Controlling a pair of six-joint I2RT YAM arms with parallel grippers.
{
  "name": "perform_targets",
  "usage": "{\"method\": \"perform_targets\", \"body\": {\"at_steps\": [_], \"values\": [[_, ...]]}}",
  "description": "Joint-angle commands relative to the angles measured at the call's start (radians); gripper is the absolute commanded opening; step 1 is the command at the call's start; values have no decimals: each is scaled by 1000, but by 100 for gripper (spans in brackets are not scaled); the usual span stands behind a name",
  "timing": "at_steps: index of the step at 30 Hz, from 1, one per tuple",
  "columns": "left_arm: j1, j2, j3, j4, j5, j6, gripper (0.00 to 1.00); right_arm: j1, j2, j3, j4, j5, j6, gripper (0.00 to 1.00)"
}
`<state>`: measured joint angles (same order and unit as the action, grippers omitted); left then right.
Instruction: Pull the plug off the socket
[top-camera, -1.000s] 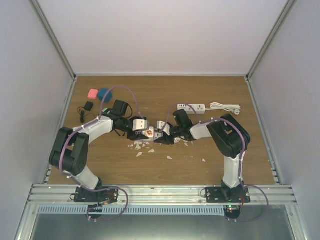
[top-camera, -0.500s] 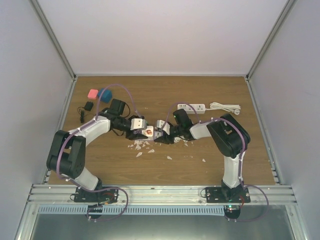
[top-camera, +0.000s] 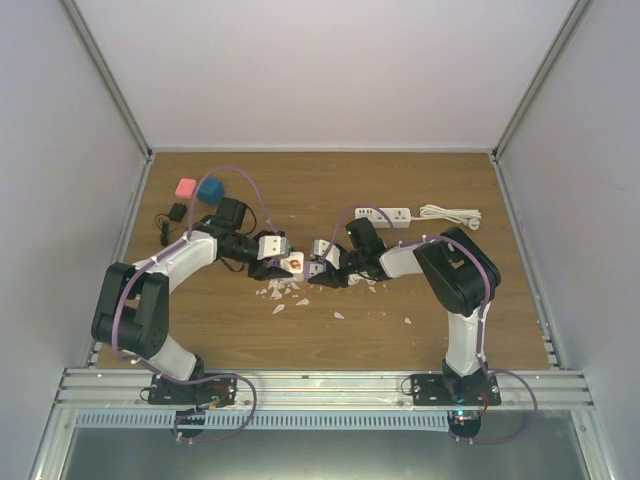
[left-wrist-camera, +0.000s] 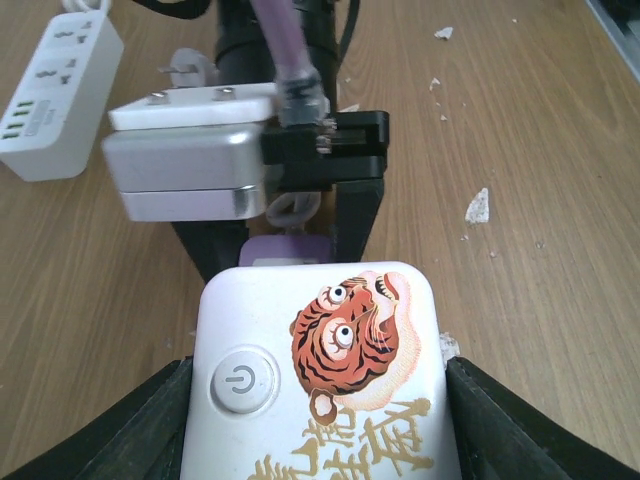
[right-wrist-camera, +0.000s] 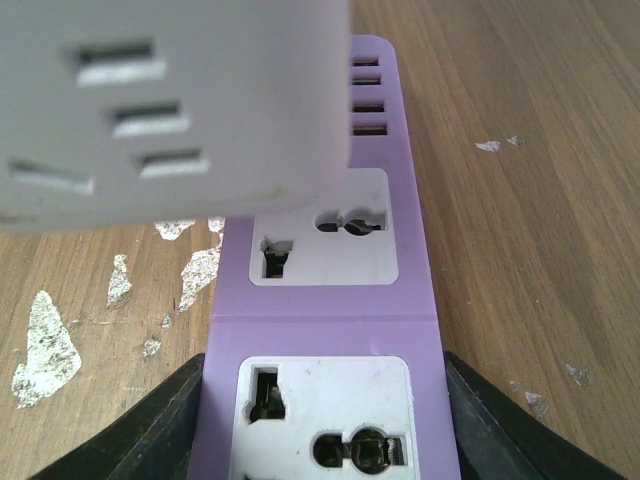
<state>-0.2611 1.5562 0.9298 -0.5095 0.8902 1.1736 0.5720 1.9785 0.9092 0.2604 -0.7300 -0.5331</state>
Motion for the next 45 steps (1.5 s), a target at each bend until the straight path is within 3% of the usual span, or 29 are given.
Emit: {"method": "perform_targets", "body": {"at_steps": [1, 7, 13, 23, 32, 41, 45], "values": [[39, -34, 49, -7, 72, -39, 31, -19, 43, -16, -82, 112, 1, 33], [105, -69, 56, -15, 80, -91, 31, -19, 33, -3, -107, 113, 7, 61], [211, -81, 103, -89, 55, -80, 31, -19, 24, 21, -130, 104, 22, 73], [380, -23, 312, -381, -193, -25, 32, -20, -23, 46, -201, 86, -2, 84], [442, 3, 439, -599, -604, 108, 31, -19, -70, 67, -267, 64, -20, 88], [454, 47, 436, -641, -954, 191, 32, -20, -72, 120, -335, 50, -38, 88], [453, 75, 418, -666, -1012, 200, 33, -21, -76, 124, -341, 52, -49, 88]]}}
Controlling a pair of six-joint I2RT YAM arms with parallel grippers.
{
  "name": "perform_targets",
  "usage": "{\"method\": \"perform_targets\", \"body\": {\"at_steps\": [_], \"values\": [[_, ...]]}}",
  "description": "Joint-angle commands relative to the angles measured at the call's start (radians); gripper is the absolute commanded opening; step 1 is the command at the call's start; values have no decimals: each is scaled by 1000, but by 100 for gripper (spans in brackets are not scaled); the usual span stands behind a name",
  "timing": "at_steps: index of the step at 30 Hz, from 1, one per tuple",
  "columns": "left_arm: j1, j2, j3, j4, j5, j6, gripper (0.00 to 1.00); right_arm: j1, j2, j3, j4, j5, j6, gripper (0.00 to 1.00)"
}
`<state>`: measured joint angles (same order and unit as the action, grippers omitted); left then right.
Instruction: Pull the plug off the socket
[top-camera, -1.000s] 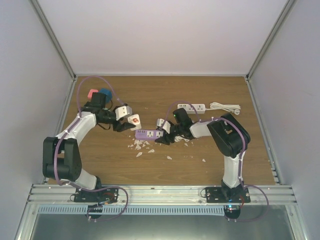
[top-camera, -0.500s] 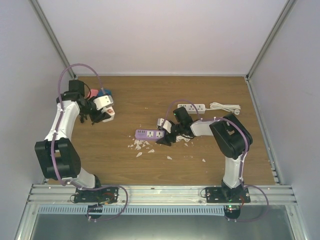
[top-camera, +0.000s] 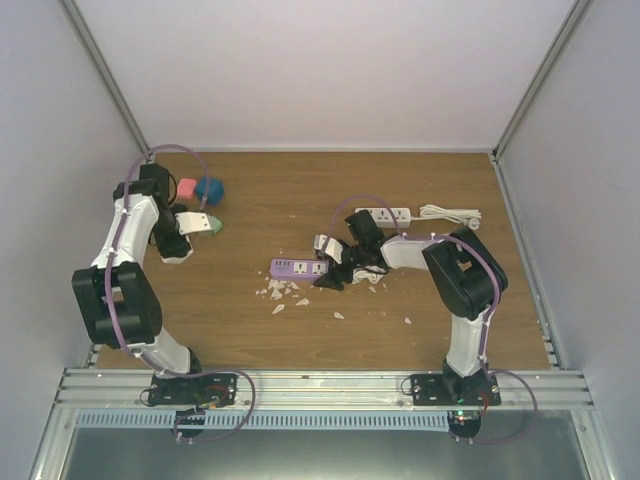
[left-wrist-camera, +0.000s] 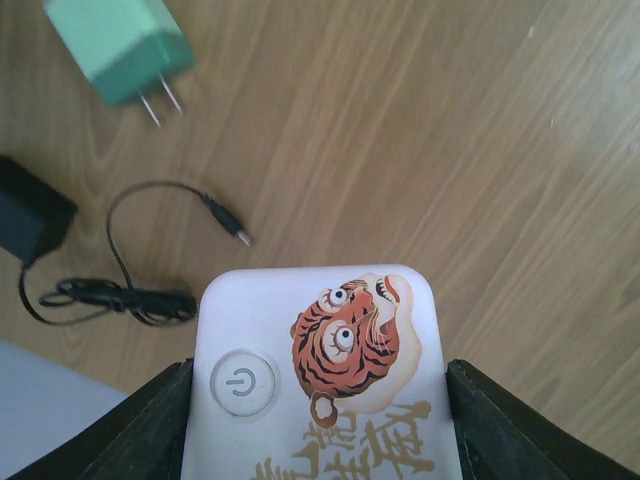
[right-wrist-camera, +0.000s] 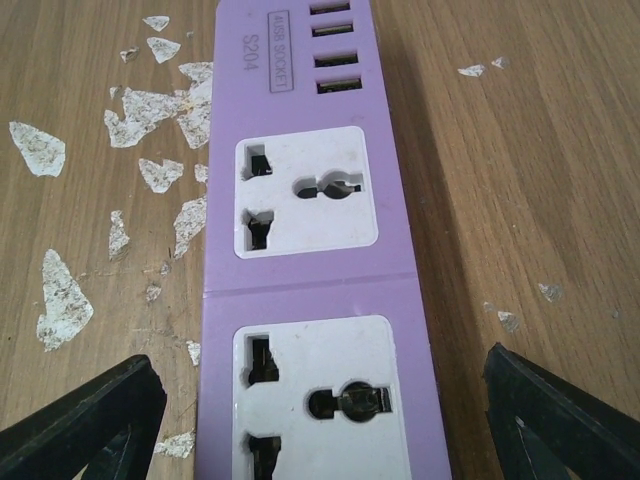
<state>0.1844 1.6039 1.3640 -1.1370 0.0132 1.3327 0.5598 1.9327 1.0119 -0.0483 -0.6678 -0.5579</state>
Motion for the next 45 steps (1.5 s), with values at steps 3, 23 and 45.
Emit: {"method": "perform_targets", "body": {"at_steps": [3, 23, 45], "values": [[7, 57, -35, -34, -185, 30, 35, -10, -29, 30, -48, -10, -27, 88], [-54, 212, -93, 46, -350, -5, 62, -12, -33, 86, -109, -16, -31, 88], [-77, 240, 146, -5, -153, -68, 99, -160, -92, 254, -784, -18, -596, 82]]}}
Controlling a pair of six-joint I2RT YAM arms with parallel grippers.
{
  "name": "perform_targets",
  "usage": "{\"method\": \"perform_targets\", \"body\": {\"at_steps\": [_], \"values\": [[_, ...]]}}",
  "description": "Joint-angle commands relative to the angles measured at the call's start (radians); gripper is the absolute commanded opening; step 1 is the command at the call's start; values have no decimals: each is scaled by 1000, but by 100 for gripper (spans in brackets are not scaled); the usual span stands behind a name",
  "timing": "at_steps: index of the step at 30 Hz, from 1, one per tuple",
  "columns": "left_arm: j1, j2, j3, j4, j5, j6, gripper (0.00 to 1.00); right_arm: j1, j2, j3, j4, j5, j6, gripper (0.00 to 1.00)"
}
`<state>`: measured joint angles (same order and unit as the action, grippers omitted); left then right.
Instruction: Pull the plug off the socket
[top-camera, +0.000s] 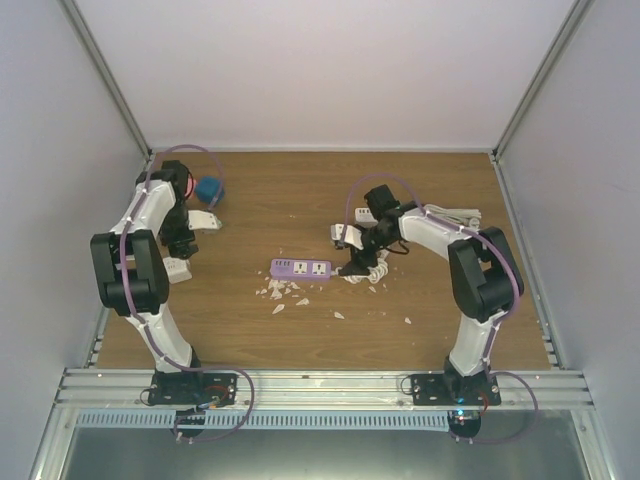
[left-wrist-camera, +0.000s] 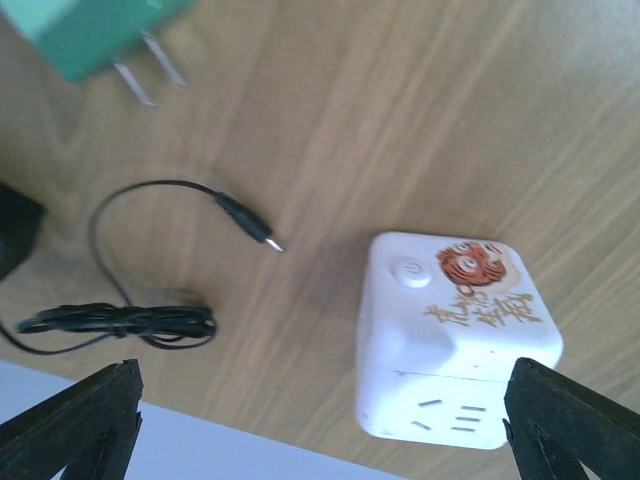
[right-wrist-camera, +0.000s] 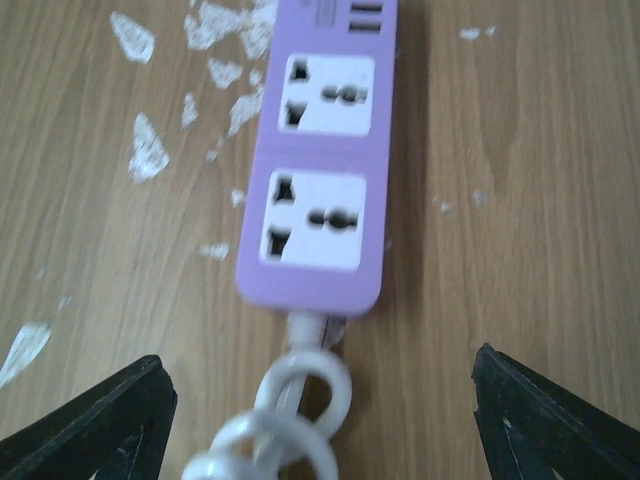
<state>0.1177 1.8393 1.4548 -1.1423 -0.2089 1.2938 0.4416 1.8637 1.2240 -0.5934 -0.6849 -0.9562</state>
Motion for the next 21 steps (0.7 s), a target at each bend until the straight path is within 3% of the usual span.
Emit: {"method": "perform_targets", "body": {"at_steps": [1, 6, 10, 15, 21], "values": [[-10, 7, 67, 10, 78, -36, 99, -52, -23, 46, -266, 10, -219, 81], [-12, 10, 133, 65, 154, -90, 99, -82, -20, 52, -337, 90, -285, 72], [-25, -19, 101, 162, 177, -113, 99, -85, -2, 57, -369, 105, -310, 68], [-68, -60, 51, 268, 189, -154, 99, -84, 46, 75, -355, 143, -238, 62], [-153, -133, 4, 324, 297, -193, 99, -106, 68, 68, -327, 199, -185, 52]]}}
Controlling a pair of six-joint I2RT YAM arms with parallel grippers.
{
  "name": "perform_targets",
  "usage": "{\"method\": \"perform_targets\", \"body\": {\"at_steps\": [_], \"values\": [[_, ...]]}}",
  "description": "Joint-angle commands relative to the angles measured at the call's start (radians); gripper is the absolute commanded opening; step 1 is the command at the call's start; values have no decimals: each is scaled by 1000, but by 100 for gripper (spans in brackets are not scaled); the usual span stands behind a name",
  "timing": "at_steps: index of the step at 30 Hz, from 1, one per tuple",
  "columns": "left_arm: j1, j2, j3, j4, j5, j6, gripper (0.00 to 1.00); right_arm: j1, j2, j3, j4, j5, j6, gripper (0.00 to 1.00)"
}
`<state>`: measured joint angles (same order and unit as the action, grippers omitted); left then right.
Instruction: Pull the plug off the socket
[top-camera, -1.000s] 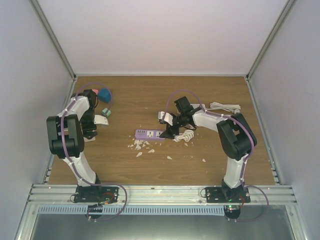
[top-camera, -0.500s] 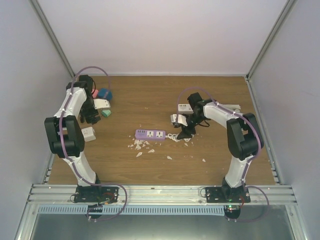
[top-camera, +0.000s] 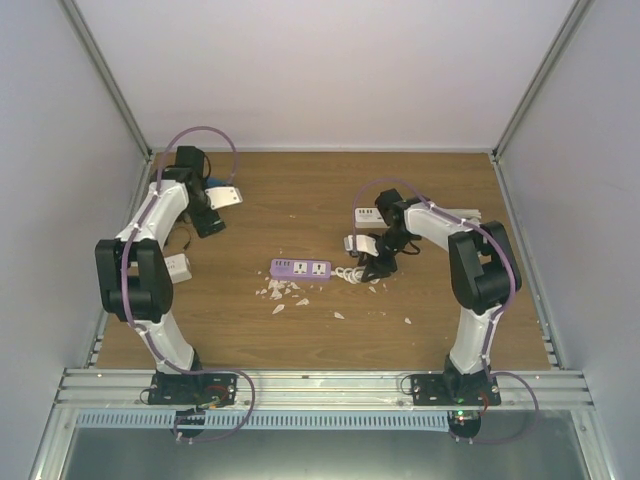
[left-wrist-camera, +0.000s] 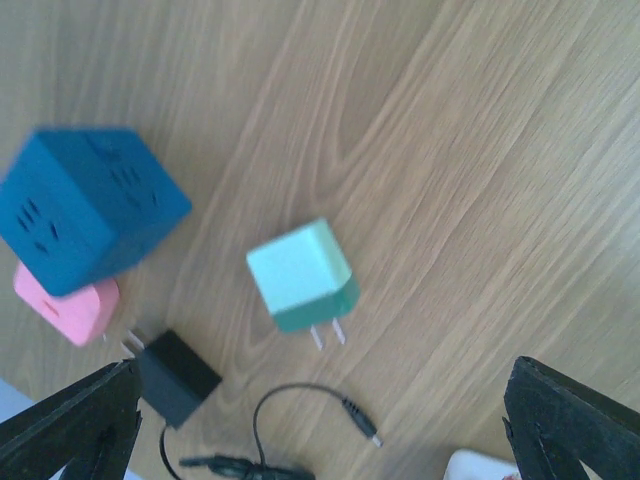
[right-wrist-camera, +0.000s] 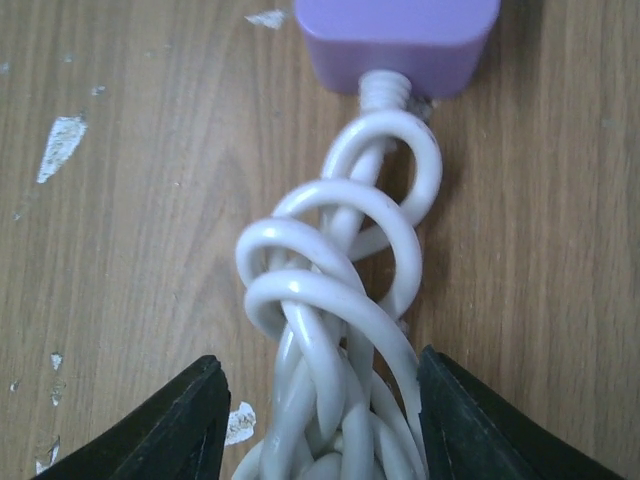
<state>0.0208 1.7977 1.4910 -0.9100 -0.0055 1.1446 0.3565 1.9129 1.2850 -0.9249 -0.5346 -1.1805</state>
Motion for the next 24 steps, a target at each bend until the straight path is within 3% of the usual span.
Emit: {"method": "perform_targets", "body": {"at_steps": [1, 9, 24], "values": [[-71, -103, -44, 109, 100, -48, 99, -27, 21, 3, 7, 56, 45, 51], [-149, -121, -66, 182, 116, -67, 99, -89, 15, -17, 18, 87, 85, 35], [-224, -66, -39, 238, 98, -79, 99, -338, -39, -84, -21, 189, -85, 33]]}}
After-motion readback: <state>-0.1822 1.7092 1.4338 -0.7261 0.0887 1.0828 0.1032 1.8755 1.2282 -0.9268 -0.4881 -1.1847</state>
